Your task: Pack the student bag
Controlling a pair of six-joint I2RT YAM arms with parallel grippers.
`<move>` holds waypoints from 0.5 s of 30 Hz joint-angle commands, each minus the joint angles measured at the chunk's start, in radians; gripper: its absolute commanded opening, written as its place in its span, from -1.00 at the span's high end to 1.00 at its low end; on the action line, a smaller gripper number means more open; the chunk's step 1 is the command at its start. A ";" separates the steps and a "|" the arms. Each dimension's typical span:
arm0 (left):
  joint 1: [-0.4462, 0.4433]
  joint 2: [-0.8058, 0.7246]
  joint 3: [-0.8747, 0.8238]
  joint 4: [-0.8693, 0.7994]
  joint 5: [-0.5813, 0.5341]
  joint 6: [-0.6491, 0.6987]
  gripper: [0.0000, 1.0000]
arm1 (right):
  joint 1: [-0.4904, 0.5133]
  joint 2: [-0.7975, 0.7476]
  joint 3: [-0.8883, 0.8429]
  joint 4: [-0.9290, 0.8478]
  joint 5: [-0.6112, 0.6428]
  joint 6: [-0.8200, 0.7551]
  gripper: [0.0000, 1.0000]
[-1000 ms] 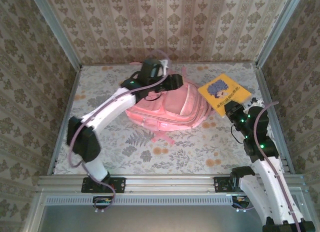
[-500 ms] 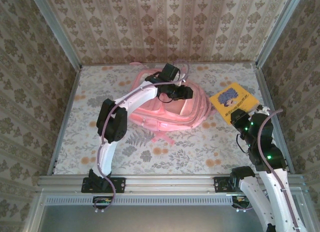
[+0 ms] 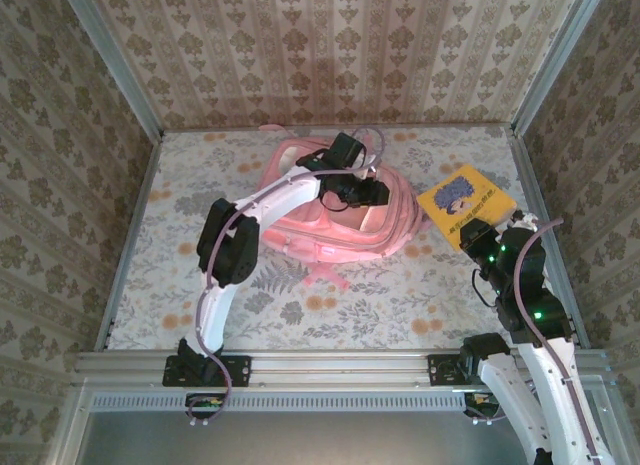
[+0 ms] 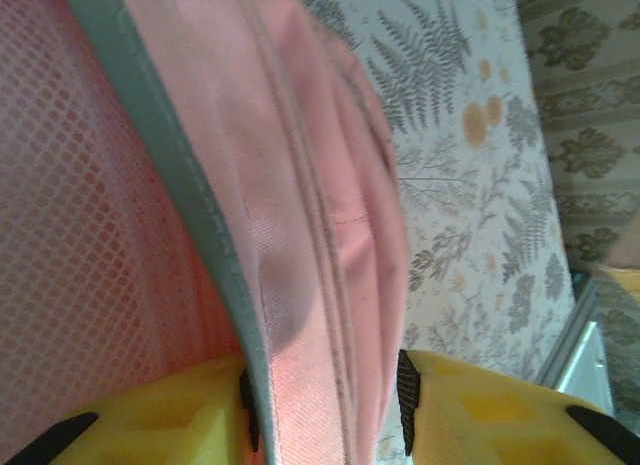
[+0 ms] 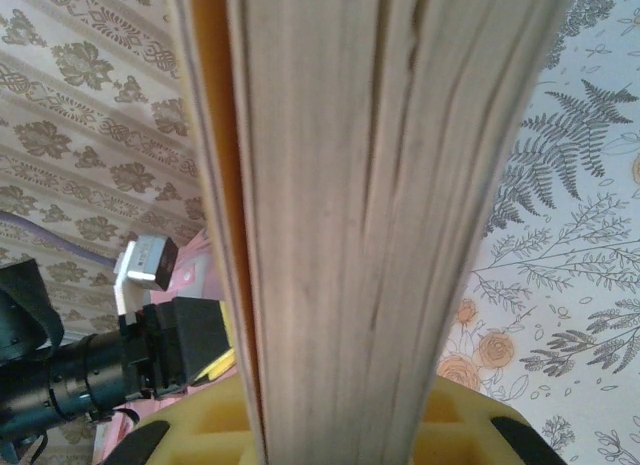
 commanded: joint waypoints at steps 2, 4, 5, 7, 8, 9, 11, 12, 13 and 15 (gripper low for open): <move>-0.011 0.045 0.062 -0.094 -0.077 0.035 0.22 | 0.006 -0.021 0.002 0.093 0.002 0.004 1.00; -0.017 0.067 0.100 -0.140 -0.116 0.044 0.27 | 0.005 -0.021 -0.001 0.096 -0.003 0.009 1.00; -0.021 0.076 0.119 -0.161 -0.138 0.049 0.30 | 0.005 -0.022 -0.004 0.096 -0.006 0.012 1.00; -0.029 0.090 0.142 -0.187 -0.170 0.061 0.36 | 0.005 -0.022 -0.007 0.097 -0.007 0.015 1.00; -0.033 0.096 0.158 -0.205 -0.189 0.068 0.42 | 0.005 -0.023 -0.009 0.097 -0.010 0.016 1.00; -0.036 0.107 0.177 -0.227 -0.208 0.076 0.47 | 0.005 -0.023 -0.011 0.097 -0.012 0.021 1.00; -0.039 0.120 0.209 -0.263 -0.249 0.093 0.61 | 0.005 -0.023 -0.009 0.094 -0.019 0.027 1.00; -0.041 0.123 0.220 -0.277 -0.270 0.102 0.69 | 0.004 -0.023 -0.006 0.091 -0.020 0.030 1.00; -0.042 0.122 0.226 -0.287 -0.286 0.109 0.77 | 0.005 -0.025 -0.002 0.088 -0.024 0.032 1.00; -0.041 0.118 0.242 -0.306 -0.310 0.130 0.98 | 0.003 -0.025 0.009 0.078 -0.028 0.033 1.00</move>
